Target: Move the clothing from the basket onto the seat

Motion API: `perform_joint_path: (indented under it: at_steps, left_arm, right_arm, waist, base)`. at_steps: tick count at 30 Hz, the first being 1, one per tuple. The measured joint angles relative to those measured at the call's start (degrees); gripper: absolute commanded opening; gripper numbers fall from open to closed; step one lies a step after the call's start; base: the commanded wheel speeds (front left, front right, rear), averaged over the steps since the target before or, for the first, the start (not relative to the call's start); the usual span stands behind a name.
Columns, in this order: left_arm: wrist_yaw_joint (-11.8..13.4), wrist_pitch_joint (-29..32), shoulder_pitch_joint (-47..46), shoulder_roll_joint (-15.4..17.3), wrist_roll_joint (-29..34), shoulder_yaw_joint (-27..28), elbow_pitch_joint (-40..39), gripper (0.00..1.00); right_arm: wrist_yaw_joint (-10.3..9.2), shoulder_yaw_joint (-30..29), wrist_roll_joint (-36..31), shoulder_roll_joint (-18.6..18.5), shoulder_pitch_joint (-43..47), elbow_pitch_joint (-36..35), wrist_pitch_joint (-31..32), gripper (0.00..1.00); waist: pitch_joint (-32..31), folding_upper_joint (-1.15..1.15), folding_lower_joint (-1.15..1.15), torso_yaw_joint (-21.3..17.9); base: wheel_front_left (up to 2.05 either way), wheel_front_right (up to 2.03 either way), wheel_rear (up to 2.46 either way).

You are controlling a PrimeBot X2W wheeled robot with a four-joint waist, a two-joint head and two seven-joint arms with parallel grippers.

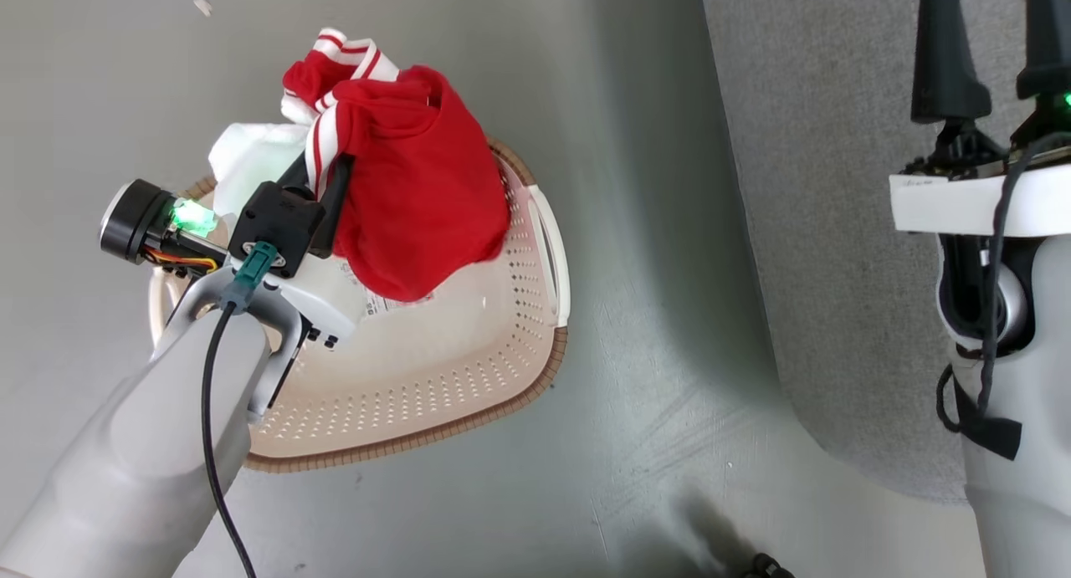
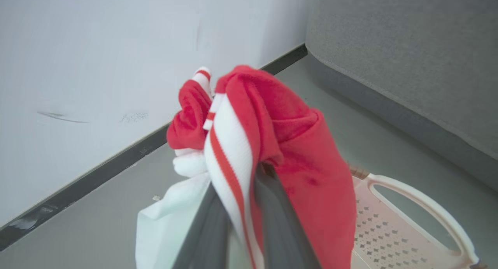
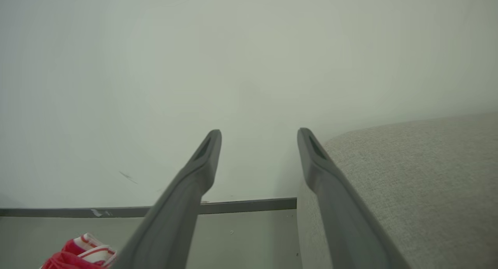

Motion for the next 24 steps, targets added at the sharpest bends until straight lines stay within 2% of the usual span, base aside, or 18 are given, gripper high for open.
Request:
perform_joint_path:
  at_steps: [7, 16, 24]
  left_arm:
    - [-0.34, 1.4, 0.04, 1.66, -0.31, -0.02, -4.76, 0.0]
    - [-2.77, 4.52, 0.0, 3.23, -1.44, -0.15, -9.9, 0.0]
    - [-4.66, 7.06, -0.12, 3.18, -3.12, -0.78, -12.37, 0.0]
  right_arm:
    - [0.0, 0.3, -1.89, 0.0, 1.54, 1.81, 0.0, 1.0]
    - [0.0, 1.34, -4.61, -0.02, 4.43, 4.02, 0.0, 1.0]
    - [0.0, 3.18, -6.19, -0.05, 6.55, 5.69, 0.0, 1.0]
  waist:
    - [-4.16, 0.0, 0.0, 1.09]
    - [-10.47, 0.0, 0.0, 2.5]
    - [-14.97, 0.0, 0.0, 3.51]
  base:
    - [0.0, 0.0, 0.0]
    - [0.0, 0.0, 0.0]
    - [0.0, 0.0, 0.0]
